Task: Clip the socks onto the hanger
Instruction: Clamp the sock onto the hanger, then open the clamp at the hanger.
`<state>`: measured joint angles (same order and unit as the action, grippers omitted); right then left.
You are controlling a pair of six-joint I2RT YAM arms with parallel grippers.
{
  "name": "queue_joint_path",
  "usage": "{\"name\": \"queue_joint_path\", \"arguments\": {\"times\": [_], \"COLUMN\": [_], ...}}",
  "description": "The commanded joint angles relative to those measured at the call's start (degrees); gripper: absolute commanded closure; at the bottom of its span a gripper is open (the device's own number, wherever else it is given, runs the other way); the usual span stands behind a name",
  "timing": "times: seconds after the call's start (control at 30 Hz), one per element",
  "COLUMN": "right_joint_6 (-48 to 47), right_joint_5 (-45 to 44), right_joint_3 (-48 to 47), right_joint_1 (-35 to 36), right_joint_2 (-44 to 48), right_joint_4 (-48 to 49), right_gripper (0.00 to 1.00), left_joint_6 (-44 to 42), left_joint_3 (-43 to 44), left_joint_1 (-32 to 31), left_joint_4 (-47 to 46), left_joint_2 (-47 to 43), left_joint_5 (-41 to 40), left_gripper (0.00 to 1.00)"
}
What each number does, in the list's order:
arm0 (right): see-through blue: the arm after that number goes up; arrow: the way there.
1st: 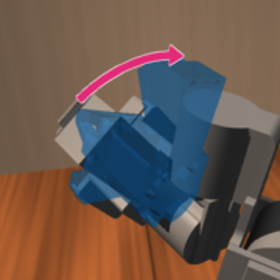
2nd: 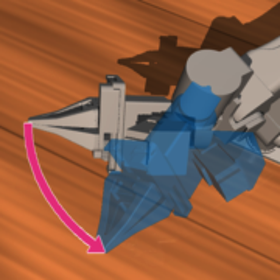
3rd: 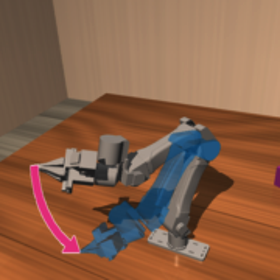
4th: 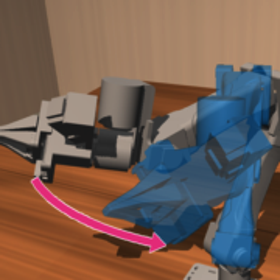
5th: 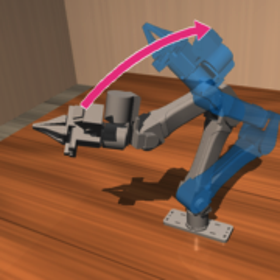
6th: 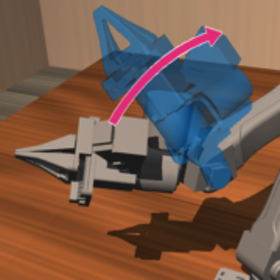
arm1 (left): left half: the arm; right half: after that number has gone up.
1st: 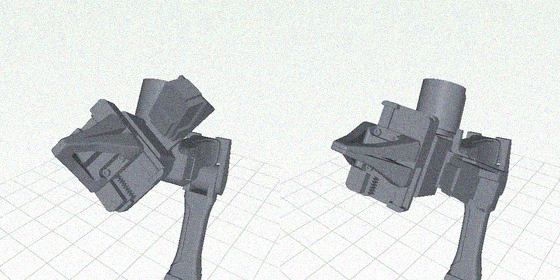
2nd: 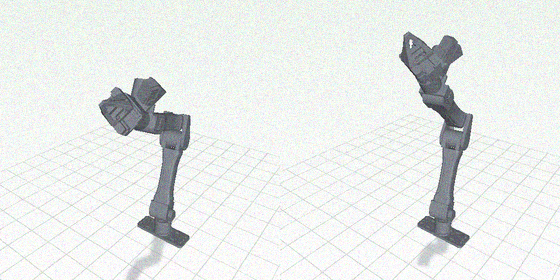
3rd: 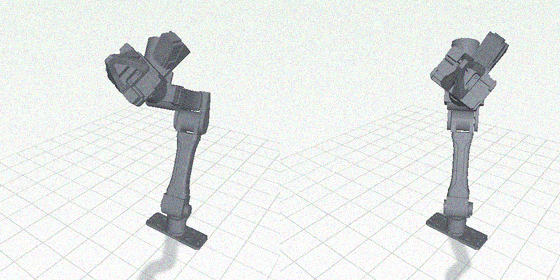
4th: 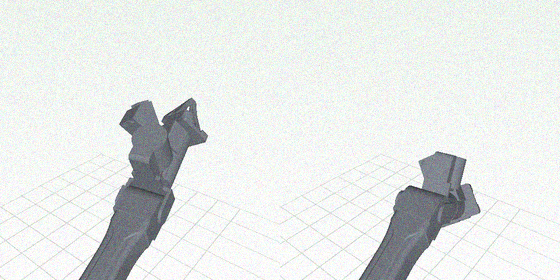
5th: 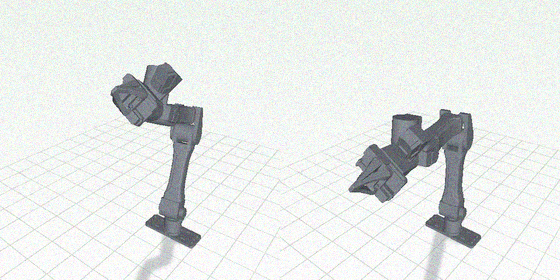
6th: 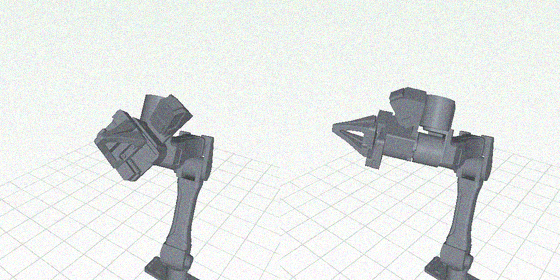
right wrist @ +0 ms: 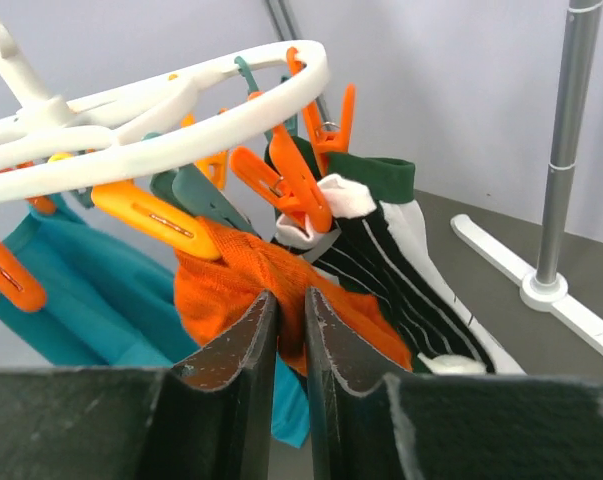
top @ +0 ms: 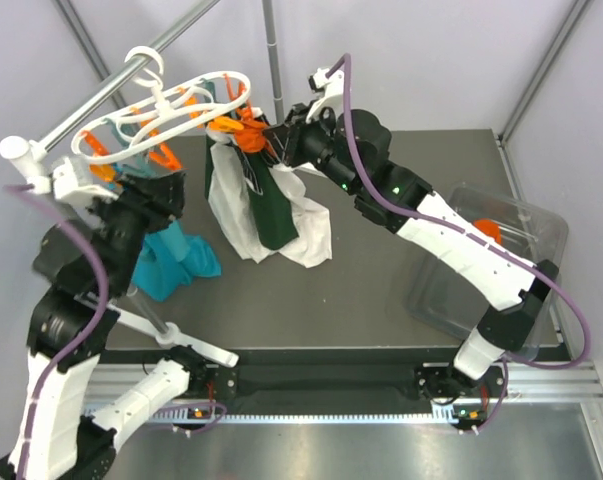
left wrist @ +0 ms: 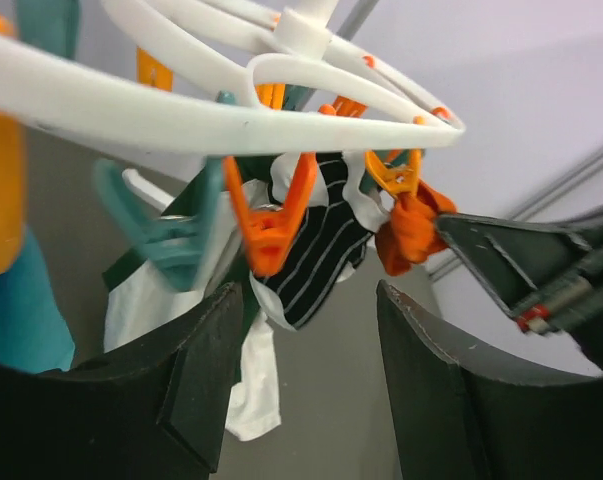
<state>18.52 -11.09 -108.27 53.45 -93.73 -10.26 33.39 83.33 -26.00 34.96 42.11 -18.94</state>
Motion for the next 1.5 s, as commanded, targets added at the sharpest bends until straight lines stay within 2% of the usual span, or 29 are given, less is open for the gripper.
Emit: {"name": "queue_joint_path", "arguments": {"times": [0.0,0.13,0.33,0.4,0.57,0.63,0.67,0.73,0.93,1.1,1.13,1.17,1.27,1.33,1.47], "right_joint_6": [-0.7,-0.8,2.0,3.2,2.4,-1.2,-2.3,-5.4,-11.9,-23.4,-25.3,-29.0,-32.7,-36.4,-39.3], "right_joint_5": [2.7,3.5,6.0,7.2,10.1,7.0,5.3,1.4,1.0,0.9,0.8,0.5,0.1,-0.6,-0.1], "right_joint_3": [-1.5,-1.2,-0.1,1.1,3.9,4.6,5.0,6.0,7.9,7.3,8.6,9.4,10.7,10.3,6.1], "right_joint_1": [-0.2,-0.2,-0.1,0.0,3.3,8.1,10.0,14.8,20.5,21.3,21.3,21.3,21.2,21.0,20.2], "right_joint_2": [1.6,2.1,3.9,5.1,8.9,10.3,10.7,11.2,6.8,0.7,-0.8,-1.5,-4.9,-7.7,-12.2], "right_joint_4": [2.1,1.9,-1.9,-3.4,-10.6,-12.0,-12.1,-10.3,7.0,23.4,30.1,33.6,43.1,47.1,48.1], "right_gripper": [0.83,0.77,0.64,0.57,0.51,0.48,0.42,0.36,0.31,0.37,0.38,0.39,0.38,0.36,0.32], "left_joint_6": [-1.5,-1.2,-1.8,-2.3,-3.7,-3.6,-3.3,-1.6,2.5,2.5,2.5,2.5,2.4,2.3,2.7], "left_joint_3": [3.0,3.7,3.9,3.4,0.0,-1.1,-1.8,-2.5,-1.1,1.3,1.6,2.0,3.1,3.8,4.3], "left_joint_1": [-0.2,-0.2,-0.2,-0.2,-0.2,-0.2,-0.2,-0.2,-0.2,-0.2,-0.2,-0.2,-0.2,-0.2,-0.2], "left_joint_4": [0.7,-0.2,-1.4,-2.1,-5.0,-6.9,-7.6,-9.5,-12.2,-10.6,-10.1,-9.0,-7.3,-5.3,-3.4], "left_joint_2": [4.4,5.9,5.6,4.4,-2.1,-4.6,-5.7,-9.0,-13.5,-14.7,-14.9,-15.3,-16.1,-16.4,-17.6], "left_joint_5": [-4.3,-8.9,-9.4,-6.9,0.0,4.2,5.5,7.8,6.9,4.9,4.6,4.5,3.9,2.4,-0.1], "left_gripper": [0.39,0.36,0.37,0.37,0.37,0.37,0.37,0.39,0.46,0.47,0.46,0.46,0.46,0.47,0.48]}}
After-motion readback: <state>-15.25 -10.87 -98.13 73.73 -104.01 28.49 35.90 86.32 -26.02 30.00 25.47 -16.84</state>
